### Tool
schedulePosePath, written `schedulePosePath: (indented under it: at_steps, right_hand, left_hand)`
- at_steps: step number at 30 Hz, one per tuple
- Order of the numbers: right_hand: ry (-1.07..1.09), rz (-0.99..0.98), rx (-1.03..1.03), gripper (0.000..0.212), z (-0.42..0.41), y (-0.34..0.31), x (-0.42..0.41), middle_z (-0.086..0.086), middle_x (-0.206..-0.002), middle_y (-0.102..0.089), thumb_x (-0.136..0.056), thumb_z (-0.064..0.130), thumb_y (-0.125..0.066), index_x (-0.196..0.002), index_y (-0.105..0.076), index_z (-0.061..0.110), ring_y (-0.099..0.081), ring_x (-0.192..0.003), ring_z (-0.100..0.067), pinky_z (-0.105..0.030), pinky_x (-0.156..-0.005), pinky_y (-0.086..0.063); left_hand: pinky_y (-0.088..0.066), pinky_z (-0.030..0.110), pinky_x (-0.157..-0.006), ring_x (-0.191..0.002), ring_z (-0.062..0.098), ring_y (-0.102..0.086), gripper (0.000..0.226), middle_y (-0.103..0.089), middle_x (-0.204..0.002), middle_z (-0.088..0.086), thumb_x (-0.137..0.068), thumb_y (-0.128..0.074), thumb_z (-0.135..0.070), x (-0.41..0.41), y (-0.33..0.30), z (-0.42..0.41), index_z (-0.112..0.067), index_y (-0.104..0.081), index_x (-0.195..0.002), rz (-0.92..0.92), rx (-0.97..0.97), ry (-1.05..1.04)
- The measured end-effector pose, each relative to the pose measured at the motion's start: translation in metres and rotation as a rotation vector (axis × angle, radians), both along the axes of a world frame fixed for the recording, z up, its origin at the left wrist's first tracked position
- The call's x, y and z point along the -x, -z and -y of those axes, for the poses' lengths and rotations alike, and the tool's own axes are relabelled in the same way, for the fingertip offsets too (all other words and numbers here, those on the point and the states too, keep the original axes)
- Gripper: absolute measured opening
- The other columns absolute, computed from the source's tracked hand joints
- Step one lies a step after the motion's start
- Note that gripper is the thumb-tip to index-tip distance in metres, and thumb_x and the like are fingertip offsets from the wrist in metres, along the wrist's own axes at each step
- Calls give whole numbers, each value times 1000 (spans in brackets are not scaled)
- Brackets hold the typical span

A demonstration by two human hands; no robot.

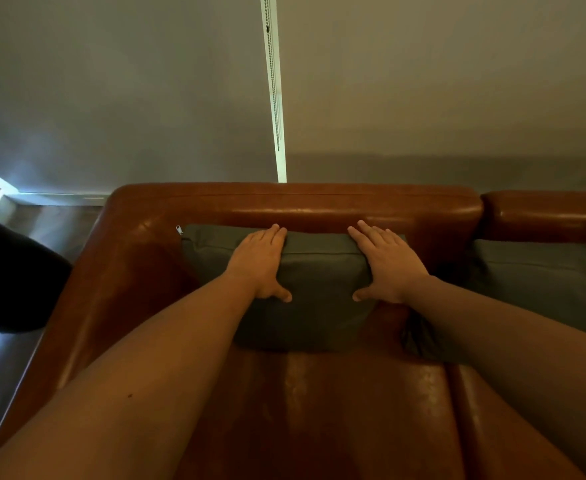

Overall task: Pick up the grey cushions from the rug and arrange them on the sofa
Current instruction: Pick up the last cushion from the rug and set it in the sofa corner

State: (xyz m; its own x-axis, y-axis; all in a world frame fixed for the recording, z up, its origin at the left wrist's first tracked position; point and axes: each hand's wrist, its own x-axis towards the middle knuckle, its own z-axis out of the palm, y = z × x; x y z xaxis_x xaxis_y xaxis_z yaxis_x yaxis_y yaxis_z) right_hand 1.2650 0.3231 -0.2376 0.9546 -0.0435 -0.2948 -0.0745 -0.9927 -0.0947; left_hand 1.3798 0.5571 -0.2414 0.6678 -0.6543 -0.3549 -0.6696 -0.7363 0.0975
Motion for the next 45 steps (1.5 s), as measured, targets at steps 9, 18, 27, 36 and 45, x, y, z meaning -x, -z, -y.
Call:
schedulePosePath:
  at_steps: [9,18,27,36,45]
  right_hand:
    - [31,-96,55,118,-6,-5,8,-6,-154,-26,-62,60,-81,-151,-12,27,-18,-142,-38,-56,-114,-19]
    - [-18,36,-128,84,-47,-63,-16,-2,-115,-59,-53,41,-91,-122,-46,25,-54,-107,-28,-41,-83,-46]
    - [-77,226,-533,133,-72,-108,-38,-2,-143,-41,-39,52,-95,-148,-24,21,-41,-127,-15,-25,-101,-35]
    - [164,-24,-612,105,-107,-45,-28,-5,-131,-55,-53,34,-95,-135,-31,25,-53,-120,-29,-37,-91,-45]
    - [-116,54,-195,92,-123,-114,-69,-2,-115,-63,-49,63,-85,-124,-48,25,-60,-100,-26,-31,-72,-40]
  left_hand:
    - [-7,38,-118,-145,25,-14,135,-11,-161,7,-56,-76,-73,11,-1,-17,-13,-5,-154,-11,-16,17]
    - [3,41,-116,-147,24,-9,140,-13,-161,5,-47,-68,-86,17,-34,-16,-18,-7,-154,-23,178,109]
    - [-45,20,-74,-94,4,-55,95,-58,-105,-17,-40,-75,-81,11,-62,-51,-33,-52,-119,-142,672,-231]
    - [-45,24,-80,-101,5,-54,96,-55,-113,-16,-41,-79,-77,7,-67,-107,-35,-46,-121,-183,741,-336]
    - [-46,9,-76,-90,-7,-57,73,-58,-105,-16,-63,-63,-82,-1,-97,-106,-35,-48,-116,-26,1067,-443]
